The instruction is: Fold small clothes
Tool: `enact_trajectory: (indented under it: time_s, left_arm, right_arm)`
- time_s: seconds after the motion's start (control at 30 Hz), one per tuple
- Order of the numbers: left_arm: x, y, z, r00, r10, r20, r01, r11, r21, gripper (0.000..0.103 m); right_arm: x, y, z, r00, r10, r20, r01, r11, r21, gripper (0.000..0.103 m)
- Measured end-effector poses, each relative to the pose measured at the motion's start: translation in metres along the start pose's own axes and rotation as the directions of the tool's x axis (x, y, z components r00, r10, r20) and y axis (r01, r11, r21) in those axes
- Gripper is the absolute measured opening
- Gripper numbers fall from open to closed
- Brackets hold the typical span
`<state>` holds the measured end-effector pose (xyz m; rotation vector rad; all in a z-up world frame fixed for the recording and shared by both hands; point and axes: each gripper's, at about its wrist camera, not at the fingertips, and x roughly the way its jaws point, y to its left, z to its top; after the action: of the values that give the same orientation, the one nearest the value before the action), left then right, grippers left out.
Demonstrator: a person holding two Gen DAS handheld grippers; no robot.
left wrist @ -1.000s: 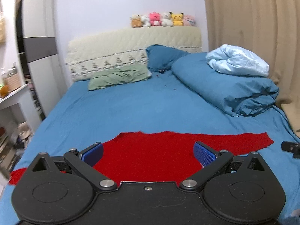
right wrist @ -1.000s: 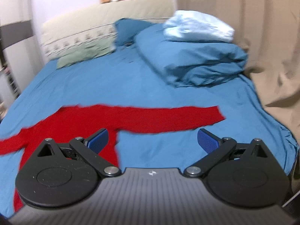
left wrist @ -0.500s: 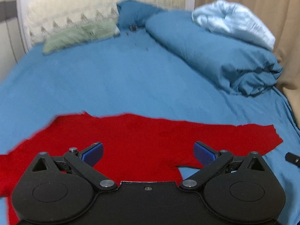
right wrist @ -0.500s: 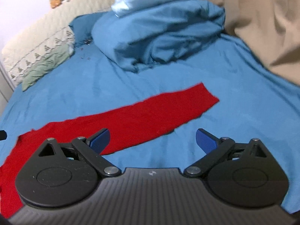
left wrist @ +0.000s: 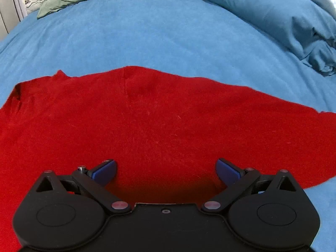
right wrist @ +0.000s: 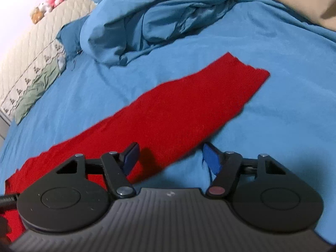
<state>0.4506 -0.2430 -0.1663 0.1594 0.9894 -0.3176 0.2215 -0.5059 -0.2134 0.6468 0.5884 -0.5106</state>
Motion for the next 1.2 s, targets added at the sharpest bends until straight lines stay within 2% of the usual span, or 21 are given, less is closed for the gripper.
enact_trajectory:
  time_s: [0.1,0.17,0.27,0.33,0.43,0.5,0.6,0.67,0.77,0.83,0.93,1.0,1.03,1.13,1.2]
  left_arm:
    - [0.007,-0.003,0.003,1.0,0.015,0.016,-0.015,1.0,0.021,0.103]
    - [0.011,-0.002,0.005,1.0,0.011,0.005,-0.011,1.0,0.022,0.103]
    - [0.011,0.005,0.008,1.0,-0.005,-0.016,0.006,1.0,0.012,0.103]
    - [0.011,0.003,0.011,1.0,-0.008,-0.025,0.009,1.0,0.019,0.103]
    - [0.008,0.006,0.017,1.0,-0.011,-0.025,0.012,1.0,0.01,0.103]
    - [-0.001,0.011,0.019,1.0,0.014,0.011,-0.014,1.0,0.0,0.103]
    - [-0.026,0.029,0.018,0.996,0.042,0.082,-0.044,0.999,0.028,0.103]
    - [-0.047,0.05,0.016,0.992,0.05,0.115,-0.053,0.998,0.03,0.103]
    - [-0.082,0.094,0.009,0.985,0.07,0.158,-0.07,0.998,-0.006,0.103]
    - [-0.102,0.123,0.002,0.98,0.088,0.181,-0.083,0.996,-0.035,0.103]
    - [-0.13,0.169,-0.013,0.973,0.113,0.199,-0.099,0.992,-0.079,0.103]
    - [-0.143,0.197,-0.028,0.966,0.15,0.211,-0.128,0.985,-0.113,0.103]
    - [-0.146,0.207,-0.036,0.964,0.158,0.213,-0.134,0.983,-0.124,0.103]
    - [-0.145,0.24,-0.059,0.967,0.166,0.192,-0.136,0.978,-0.159,0.103]
    - [-0.141,0.258,-0.076,0.97,0.17,0.174,-0.135,0.971,-0.197,0.103]
  right_arm:
    - [0.008,-0.002,0.006,0.999,-0.023,0.025,0.022,1.0,0.01,0.058]
    - [0.014,-0.005,0.011,0.999,-0.036,0.034,0.035,0.999,0.031,0.042]
    - [0.019,-0.01,0.016,0.998,-0.046,0.045,0.043,0.997,0.057,0.027]
    - [0.021,-0.011,0.018,0.998,-0.046,0.048,0.043,0.997,0.069,0.021]
    - [0.02,-0.005,0.023,0.997,-0.053,0.05,0.05,0.997,0.051,0.02]
    - [0.012,0.003,0.03,0.997,-0.032,0.065,0.03,0.999,0.032,0.02]
    - [-0.01,0.029,0.044,0.994,0.043,0.101,-0.042,0.999,-0.013,0.02]
    - [-0.028,0.059,0.055,0.985,0.121,0.121,-0.114,0.991,-0.065,0.02]
    - [-0.057,0.124,0.066,0.954,0.269,0.13,-0.247,0.956,-0.16,0.02]
    - [-0.075,0.177,0.063,0.919,0.377,0.112,-0.344,0.91,-0.233,0.02]
    - [-0.088,0.26,0.042,0.852,0.522,0.034,-0.487,0.816,-0.31,0.02]
    - [-0.086,0.311,0.015,0.799,0.6,-0.048,-0.578,0.744,-0.336,0.02]
    - [-0.081,0.336,-0.003,0.78,0.619,-0.09,-0.607,0.713,-0.352,0.02]
    - [-0.055,0.394,-0.074,0.751,0.62,-0.228,-0.653,0.644,-0.399,0.02]
    - [-0.033,0.415,-0.128,0.766,0.567,-0.301,-0.639,0.626,-0.447,0.02]
